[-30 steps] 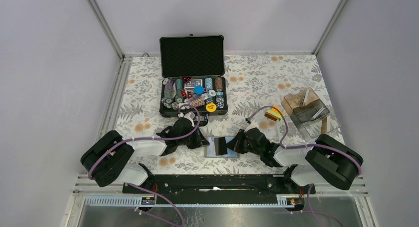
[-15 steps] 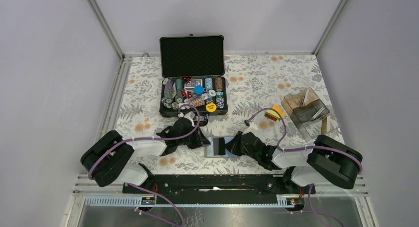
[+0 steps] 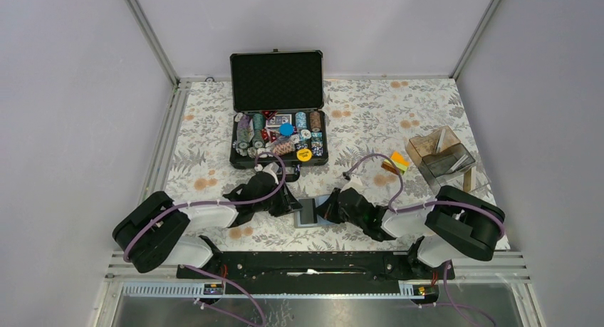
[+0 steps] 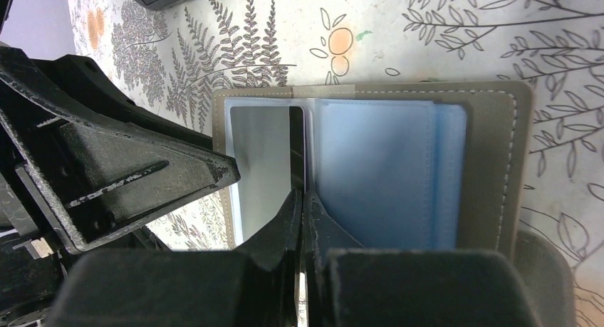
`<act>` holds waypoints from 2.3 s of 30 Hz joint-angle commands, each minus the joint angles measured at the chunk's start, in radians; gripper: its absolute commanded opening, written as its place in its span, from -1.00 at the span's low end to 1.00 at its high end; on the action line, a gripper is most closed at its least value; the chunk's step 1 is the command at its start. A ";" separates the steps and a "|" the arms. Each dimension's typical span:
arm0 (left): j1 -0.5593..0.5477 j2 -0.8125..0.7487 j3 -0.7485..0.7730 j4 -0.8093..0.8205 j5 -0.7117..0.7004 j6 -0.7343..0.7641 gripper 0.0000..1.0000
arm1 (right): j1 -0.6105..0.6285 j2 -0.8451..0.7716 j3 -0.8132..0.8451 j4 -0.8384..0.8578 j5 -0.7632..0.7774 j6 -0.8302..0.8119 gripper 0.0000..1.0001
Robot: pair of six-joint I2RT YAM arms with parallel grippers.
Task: Put the credit cards into the card holder
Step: Insert the credit card into the card holder, then pick up the credit card from the storage box.
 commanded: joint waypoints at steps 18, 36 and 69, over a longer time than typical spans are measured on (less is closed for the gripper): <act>-0.024 -0.044 -0.028 0.026 -0.060 -0.027 -0.37 | 0.073 -0.133 0.128 -0.225 0.078 -0.121 -0.16; 0.154 -0.531 0.220 -0.653 -0.178 0.352 0.97 | -0.270 -0.385 0.450 -1.023 0.226 -0.549 0.98; 0.626 -0.221 0.700 -0.854 -0.436 0.822 0.98 | -1.309 -0.065 0.680 -0.964 0.199 -0.884 0.42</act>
